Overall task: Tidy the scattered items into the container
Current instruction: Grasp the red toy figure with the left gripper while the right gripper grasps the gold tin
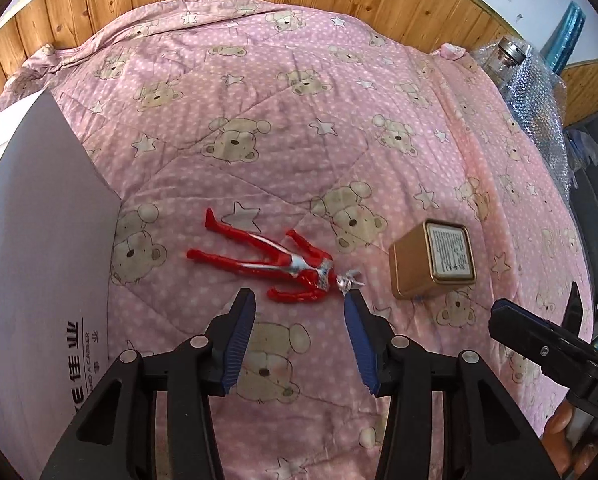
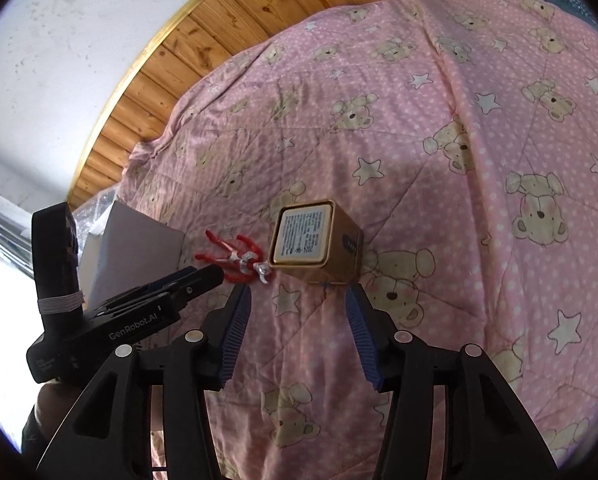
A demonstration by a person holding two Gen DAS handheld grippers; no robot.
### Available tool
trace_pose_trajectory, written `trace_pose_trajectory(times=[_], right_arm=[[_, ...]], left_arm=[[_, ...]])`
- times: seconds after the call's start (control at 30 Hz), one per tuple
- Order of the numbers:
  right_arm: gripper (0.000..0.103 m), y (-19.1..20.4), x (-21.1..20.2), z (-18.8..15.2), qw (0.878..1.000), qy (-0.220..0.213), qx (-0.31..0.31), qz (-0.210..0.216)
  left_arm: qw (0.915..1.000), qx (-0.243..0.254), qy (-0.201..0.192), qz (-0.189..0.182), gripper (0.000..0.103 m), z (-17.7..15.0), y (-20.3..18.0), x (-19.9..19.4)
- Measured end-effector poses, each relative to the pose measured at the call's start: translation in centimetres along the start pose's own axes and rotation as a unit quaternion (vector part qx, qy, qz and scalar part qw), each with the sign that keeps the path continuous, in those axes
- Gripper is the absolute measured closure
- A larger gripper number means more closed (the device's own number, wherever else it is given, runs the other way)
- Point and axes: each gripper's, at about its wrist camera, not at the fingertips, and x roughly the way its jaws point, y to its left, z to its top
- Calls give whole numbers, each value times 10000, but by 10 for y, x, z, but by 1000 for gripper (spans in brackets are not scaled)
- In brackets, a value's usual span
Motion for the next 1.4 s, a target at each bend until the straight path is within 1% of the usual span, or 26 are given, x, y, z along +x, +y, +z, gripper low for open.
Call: trace_pose_trajectory(times=[0.03, 0.13, 0.2, 0.27, 0.37, 0.47, 0.53, 0.57, 0.6, 0.67, 0.73, 0.8, 0.83, 0.9, 0.93, 0.97, 1.0, 1.03, 1.1, 1.13, 1.2, 1.3, 1.4], right_arm=[[47, 1, 4, 3, 10000, 5, -13, -13], [47, 2, 17, 11, 9999, 52, -80, -82], [47, 2, 25, 15, 9997, 87, -156, -173], [47, 3, 30, 17, 9993, 111, -224, -292], [47, -4, 32, 20, 9985, 86, -218, -498], [47, -15, 27, 24, 9972, -53, -93, -733], [47, -16, 24, 26, 9966, -79, -90, -810], [47, -15, 23, 27, 9965, -82, -96, -826], [47, -14, 22, 28, 9965, -82, -101, -827], [47, -8, 23, 28, 9973, -77, -137, -714], [47, 1, 26, 27, 9978, -48, -252, -613], [47, 11, 36, 24, 9970, 45, -429, -643], [46, 13, 41, 23, 9964, 55, -495, -685], [45, 14, 44, 21, 9966, -19, -475, -666], [45, 13, 42, 20, 9965, -55, -457, -700], [45, 12, 40, 20, 9964, -46, -473, -705], [48, 12, 39, 19, 9963, -33, -486, -709], [50, 11, 36, 18, 9962, -8, -490, -717], [50, 9, 31, 18, 9954, 10, -508, -811], [50, 8, 29, 18, 9950, -1, -499, -866], [50, 7, 28, 19, 9951, 18, -446, -881], [50, 11, 33, 17, 9946, 52, -514, -895], [46, 16, 39, 16, 9941, 37, -659, -863]], left_arm=[[10000, -7, 8, 10, 55, 4, 3, 4], [9999, -58, 75, 52, 55, 11, 13, 20], [9998, -131, 127, -26, 50, 12, 19, 28], [9997, -151, 140, -114, 49, 12, 20, 29], [9980, -123, 374, -495, 49, 6, 13, 30], [9946, 149, 631, -813, 49, -8, -6, 32], [9950, 352, 529, -776, 49, -14, -15, 25], [9959, 322, 460, -711, 49, -14, -15, 21], [9971, 199, 395, -624, 49, -11, -11, 19], [9981, -246, 275, -500, 46, -5, 3, 18], [9962, -716, 199, -454, 42, 4, 17, 20], [9939, -980, 287, -425, 41, 12, 23, 28], [9936, -1011, 312, -385, 41, 15, 24, 32], [9951, -920, 301, -217, 41, 20, 20, 39], [9964, -792, 253, -189, 41, 21, 17, 40], [9975, -638, 168, -255, 44, 22, 14, 41], [9982, -448, 106, -383, 56, 23, 9, 41], [9982, -240, 85, -538, 59, 23, 2, 42], [9975, 33, 86, -695, 59, 21, -7, 43], [9976, 48, 97, -679, 59, 20, -8, 44], [9978, -98, 107, -650, 56, 19, -6, 45], [9985, -148, 97, -514, 54, 20, -9, 48], [9996, 5, 52, -263, 52, 25, -19, 50]])
